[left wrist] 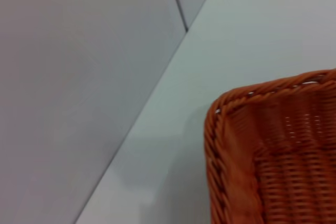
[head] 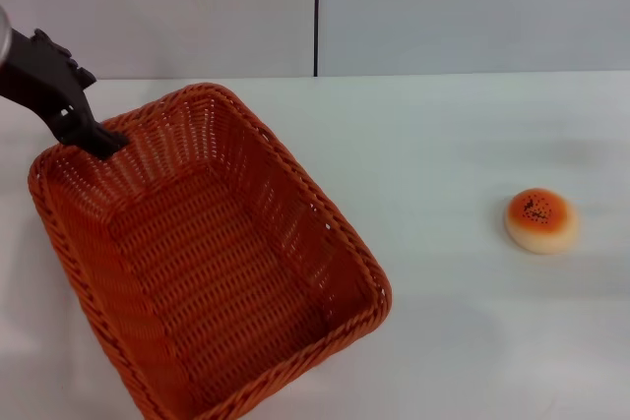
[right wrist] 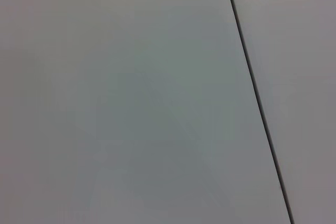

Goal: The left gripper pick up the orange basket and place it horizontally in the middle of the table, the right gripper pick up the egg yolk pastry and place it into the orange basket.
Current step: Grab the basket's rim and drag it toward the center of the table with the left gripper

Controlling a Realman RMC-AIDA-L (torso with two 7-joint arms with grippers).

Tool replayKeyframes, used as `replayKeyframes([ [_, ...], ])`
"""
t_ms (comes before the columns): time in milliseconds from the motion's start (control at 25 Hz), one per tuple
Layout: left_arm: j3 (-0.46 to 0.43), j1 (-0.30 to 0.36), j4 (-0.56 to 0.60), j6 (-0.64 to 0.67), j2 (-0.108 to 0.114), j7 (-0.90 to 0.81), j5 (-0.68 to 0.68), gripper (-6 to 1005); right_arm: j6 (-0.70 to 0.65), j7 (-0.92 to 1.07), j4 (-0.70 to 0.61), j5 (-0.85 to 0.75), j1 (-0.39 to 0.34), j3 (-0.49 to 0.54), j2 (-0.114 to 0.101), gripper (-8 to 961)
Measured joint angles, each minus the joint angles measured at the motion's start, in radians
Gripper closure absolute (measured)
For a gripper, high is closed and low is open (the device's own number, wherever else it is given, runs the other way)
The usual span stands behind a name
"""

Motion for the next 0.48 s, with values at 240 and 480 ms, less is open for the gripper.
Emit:
replayKeyframes([
  [240,0.041,0.016,-0.055,-0.076,0.0,-0.02,-0.008,186,-0.002,0.0,0.0,0.0,0.001,-0.001,0.0,391],
  [480,0.102,0.015,-0.154,-0.139,0.0,-0.021,-0.002,185,0.003,0.0,0.001,0.0,0.001,0.0,0.0,391],
])
